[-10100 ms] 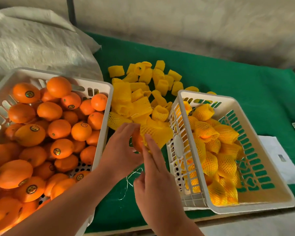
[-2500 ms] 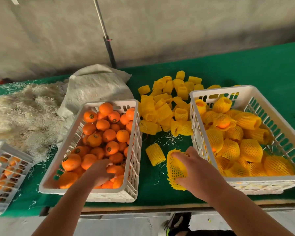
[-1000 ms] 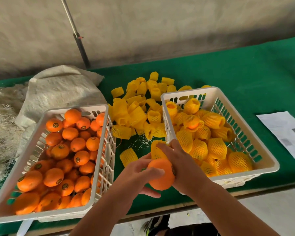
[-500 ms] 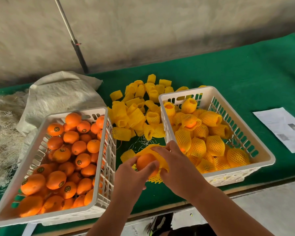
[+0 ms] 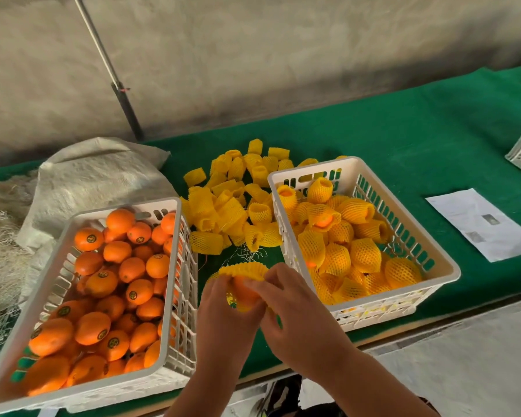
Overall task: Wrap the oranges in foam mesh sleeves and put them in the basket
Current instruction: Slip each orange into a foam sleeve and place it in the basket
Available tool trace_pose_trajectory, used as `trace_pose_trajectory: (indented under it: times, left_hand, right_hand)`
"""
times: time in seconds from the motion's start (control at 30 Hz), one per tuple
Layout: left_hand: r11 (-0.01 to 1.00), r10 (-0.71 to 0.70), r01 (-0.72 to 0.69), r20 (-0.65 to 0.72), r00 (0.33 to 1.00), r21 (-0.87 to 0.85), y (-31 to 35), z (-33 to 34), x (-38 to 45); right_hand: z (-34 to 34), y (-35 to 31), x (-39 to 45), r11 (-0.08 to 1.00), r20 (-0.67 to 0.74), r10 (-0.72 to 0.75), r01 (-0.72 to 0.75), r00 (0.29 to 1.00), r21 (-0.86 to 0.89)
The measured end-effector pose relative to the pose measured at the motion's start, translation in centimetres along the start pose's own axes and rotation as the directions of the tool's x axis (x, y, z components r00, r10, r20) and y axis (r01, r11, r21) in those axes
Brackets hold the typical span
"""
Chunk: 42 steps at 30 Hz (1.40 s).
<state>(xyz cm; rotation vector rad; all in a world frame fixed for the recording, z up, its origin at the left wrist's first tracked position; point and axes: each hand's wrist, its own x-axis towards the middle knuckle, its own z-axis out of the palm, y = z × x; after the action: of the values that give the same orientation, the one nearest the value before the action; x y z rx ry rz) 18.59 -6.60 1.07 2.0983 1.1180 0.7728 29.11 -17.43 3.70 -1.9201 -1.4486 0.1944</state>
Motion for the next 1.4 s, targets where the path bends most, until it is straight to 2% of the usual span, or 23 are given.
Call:
trace_pose_trajectory:
  times: [0.13,0.17,0.23,0.3,0.4,0.53,0.8,0.97,1.07,1.13,1.2,1.23,1.27,1.3,1.33,1.37,1.4]
  left_hand:
    - [0.994,0.047,-0.049,-0.017,0.999,-0.1,-0.7,-0.9,-0.4]
    - [0.985,0.078,-0.08,-0.018,0.997,-0.154,-0.7,-1.1,-0.6]
    - [0.96,0.158,-0.161,-0.032,0.987,-0.228,-0.5,-1.4,-1.0]
    - [0.936,0.241,-0.243,-0.042,0.97,-0.255,0.0,-1.7,-1.4]
    - [0.915,0.303,-0.305,-0.048,0.952,-0.263,0.7,-2.1,-1.8]
    - [0.926,0.269,-0.27,-0.04,0.962,-0.266,0.7,-2.7,-2.3]
    - [0.967,0.197,-0.207,-0.081,0.977,-0.15,0.6,-5.0,-3.0]
    - [0.963,0.176,-0.184,-0.054,0.983,-0.199,0.8,-6.0,-3.3]
    - [0.956,0.215,-0.207,0.017,0.976,-0.207,0.2,-6.3,-3.5]
    - [0.949,0.192,-0.183,0.012,0.981,-0.258,-0.6,-6.9,-3.7]
    - [0.936,0.119,-0.136,-0.071,0.99,-0.325,-1.4,-7.8,-3.7]
    - [0.912,0.045,-0.075,-0.083,0.996,-0.403,-1.6,-8.2,-3.5]
    - [0.851,-0.073,0.048,-0.027,0.997,-0.523,-1.5,-8.6,-3.0]
    - [0.737,-0.2,0.23,0.12,0.972,-0.636,-1.2,-8.7,-2.2]
    - [0.6,-0.283,0.429,0.322,0.903,-0.675,-1.1,-8.6,-1.3]
    - [0.483,-0.303,0.587,0.505,0.808,-0.649,-1.1,-8.4,-0.3]
    - [0.407,-0.274,0.688,0.639,0.719,-0.601,-1.2,-8.1,0.6]
  right_hand:
    - [-1.1,-0.3,-0.3,0.962,-0.179,0.183,-0.139,0.967,0.237]
    - [-1.3,-0.4,-0.1,0.942,-0.156,0.246,-0.197,0.957,0.273]
    - [-1.4,-0.6,0.5,0.875,-0.008,0.364,-0.339,0.931,0.345]
    - [-1.3,-1.0,0.8,0.822,0.088,0.393,-0.392,0.915,0.414]
    - [-0.7,-2.1,0.6,0.869,0.043,0.339,-0.33,0.94,0.367]
    - [0.0,-2.9,-0.1,0.891,-0.053,0.33,-0.292,0.943,0.348]
    - [0.1,-5.0,-0.1,0.939,-0.061,0.288,-0.27,0.956,0.214]
    - [0.3,-5.5,0.2,0.923,-0.215,0.344,-0.288,0.914,0.254]
    - [0.4,-5.5,0.6,0.929,-0.184,0.33,-0.283,0.926,0.239]
    - [0.4,-5.2,0.8,0.935,-0.179,0.318,-0.277,0.931,0.222]
    - [0.3,-4.6,1.1,0.933,-0.168,0.323,-0.284,0.931,0.223]
    - [0.2,-4.1,1.2,0.934,-0.159,0.323,-0.286,0.933,0.214]
    - [0.3,-3.7,1.4,0.936,-0.141,0.317,-0.285,0.938,0.206]
    - [0.4,-3.4,1.6,0.937,-0.112,0.309,-0.282,0.945,0.204]
    - [0.7,-3.2,1.8,0.938,-0.075,0.298,-0.277,0.952,0.208]
    - [1.0,-3.0,2.1,0.94,-0.035,0.282,-0.269,0.959,0.21]
    - [1.5,-3.0,2.4,0.944,0.002,0.262,-0.257,0.965,0.209]
